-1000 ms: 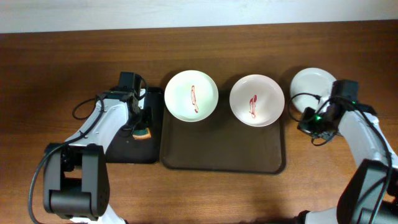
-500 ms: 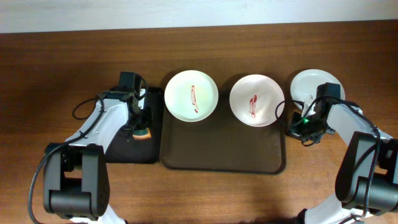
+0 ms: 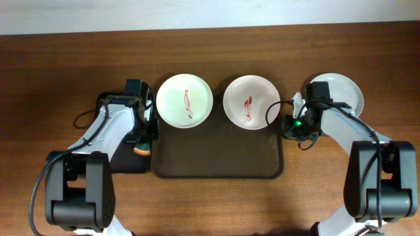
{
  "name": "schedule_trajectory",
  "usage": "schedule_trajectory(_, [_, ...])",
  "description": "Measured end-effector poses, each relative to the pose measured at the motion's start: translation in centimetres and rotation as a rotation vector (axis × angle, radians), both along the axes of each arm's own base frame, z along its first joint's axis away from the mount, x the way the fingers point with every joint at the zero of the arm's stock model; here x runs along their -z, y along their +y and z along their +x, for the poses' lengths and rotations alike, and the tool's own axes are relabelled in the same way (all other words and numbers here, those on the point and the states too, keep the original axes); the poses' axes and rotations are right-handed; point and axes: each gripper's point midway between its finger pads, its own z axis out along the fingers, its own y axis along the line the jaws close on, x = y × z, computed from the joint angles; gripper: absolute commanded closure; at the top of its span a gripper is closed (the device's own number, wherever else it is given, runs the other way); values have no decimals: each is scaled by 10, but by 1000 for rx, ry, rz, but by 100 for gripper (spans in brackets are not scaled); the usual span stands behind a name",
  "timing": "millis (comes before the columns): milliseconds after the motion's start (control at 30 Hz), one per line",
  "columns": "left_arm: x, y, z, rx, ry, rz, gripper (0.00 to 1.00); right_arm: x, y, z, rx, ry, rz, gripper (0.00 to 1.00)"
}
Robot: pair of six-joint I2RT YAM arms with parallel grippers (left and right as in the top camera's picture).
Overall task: Clean dirty plates on tray and stack at the side
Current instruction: 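Lift the cleaned plate with right gripper and place it right of tray, then grasp the rim of the left plate with the right gripper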
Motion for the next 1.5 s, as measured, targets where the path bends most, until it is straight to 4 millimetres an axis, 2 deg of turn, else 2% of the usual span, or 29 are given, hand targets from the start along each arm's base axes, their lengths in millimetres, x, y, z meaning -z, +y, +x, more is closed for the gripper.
schedule_trajectory(167, [0, 0, 1, 0, -3, 0, 100, -13, -7, -4, 8, 58, -35, 84])
schedule_trajectory(267, [0, 0, 3, 0, -13, -1, 100, -50, -13, 16, 6, 34, -69, 83])
schedule_trajectory(367, [0, -1, 5, 0, -21, -2, 100, -82, -4, 34, -24, -22, -50, 76])
schedule_trajectory(467, [-1, -1, 8, 0, -33, -3, 100, -103, 35, 45, -118, -88, 36, 72])
schedule_trajectory(567, [-1, -1, 10, 0, -42, -5, 100, -111, 92, 44, -251, -141, 109, 62])
schedule_trajectory(700, [-1, -1, 10, 0, -42, -4, 100, -120, 152, 46, -374, -239, 128, 55])
schedule_trajectory(833, [-1, -1, 10, 0, -42, -5, 100, -126, 193, 50, -381, -317, 103, 47])
schedule_trajectory(900, [-1, -1, 11, 0, -44, -4, 100, -123, 206, 58, -344, -354, 79, 39])
schedule_trajectory(1000, [-1, -1, 11, 0, -45, -5, 100, -108, 221, 74, -309, -392, 61, 38])
schedule_trajectory(1067, [-1, -1, 11, 0, -44, -5, 100, -90, 223, 79, -295, -376, 45, 38])
schedule_trajectory(1133, [-1, -1, 11, 0, -44, -5, 100, -59, 222, 81, -268, -325, 23, 39])
schedule_trajectory(1200, [-1, -1, 11, 0, -44, -5, 100, -34, 222, 84, -252, -292, 10, 46])
schedule_trajectory(1233, [-1, -1, 11, 0, -45, -5, 100, -29, 222, 84, -245, -284, 11, 49])
schedule_trajectory(1333, [-1, -1, 11, 0, -45, -5, 100, -23, 223, 85, -229, -274, 15, 72])
schedule_trajectory(1400, [-1, -1, 11, 0, -45, -5, 100, -23, 223, 84, -219, -265, 17, 83])
schedule_trajectory(1500, [-1, -1, 11, 0, -45, -5, 100, -19, 220, 76, -219, -230, 14, 91])
